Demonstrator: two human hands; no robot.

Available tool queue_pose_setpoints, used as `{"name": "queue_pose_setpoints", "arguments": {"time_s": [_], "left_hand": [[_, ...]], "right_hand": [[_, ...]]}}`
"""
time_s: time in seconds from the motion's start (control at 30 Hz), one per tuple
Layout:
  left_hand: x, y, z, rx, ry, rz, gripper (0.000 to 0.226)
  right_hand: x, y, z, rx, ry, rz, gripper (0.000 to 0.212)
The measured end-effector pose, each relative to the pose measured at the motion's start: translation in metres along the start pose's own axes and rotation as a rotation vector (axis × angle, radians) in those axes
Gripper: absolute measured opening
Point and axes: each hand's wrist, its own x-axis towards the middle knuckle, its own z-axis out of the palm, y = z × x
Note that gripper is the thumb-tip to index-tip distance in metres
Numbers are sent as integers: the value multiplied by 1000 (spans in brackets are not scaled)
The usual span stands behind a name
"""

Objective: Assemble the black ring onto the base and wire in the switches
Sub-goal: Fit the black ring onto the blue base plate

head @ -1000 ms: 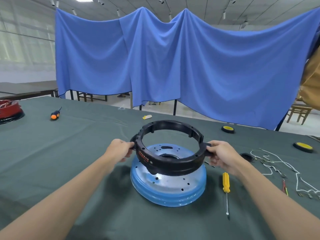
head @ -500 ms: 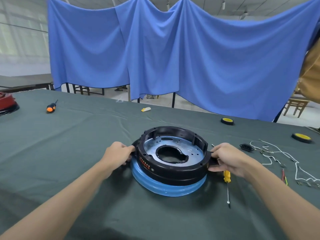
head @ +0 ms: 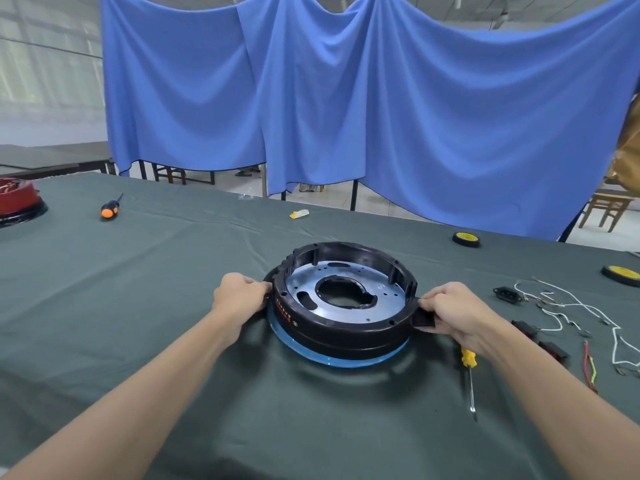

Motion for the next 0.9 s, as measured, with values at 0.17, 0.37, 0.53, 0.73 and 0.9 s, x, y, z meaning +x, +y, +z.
{"name": "queue_pose_setpoints", "arguments": {"time_s": [0.17,0.37,0.53,0.73,0.9], "left_hand": [[3,2,4,27,-6,24,11],[10,8,7,-77,5,12,6],[14,11,9,-51,-37,40,8],[18,10,12,-5,-6,58,11],[20,6,8,12,46,89,17]], "right_hand": [[12,2,13,109,112,17,24],[30,1,15,21,240,37,18],[44,-3,13,-84,280,24,24],[50,-7,19,-144,250,2,36],[50,-6,19,-112,241,1,31]]}}
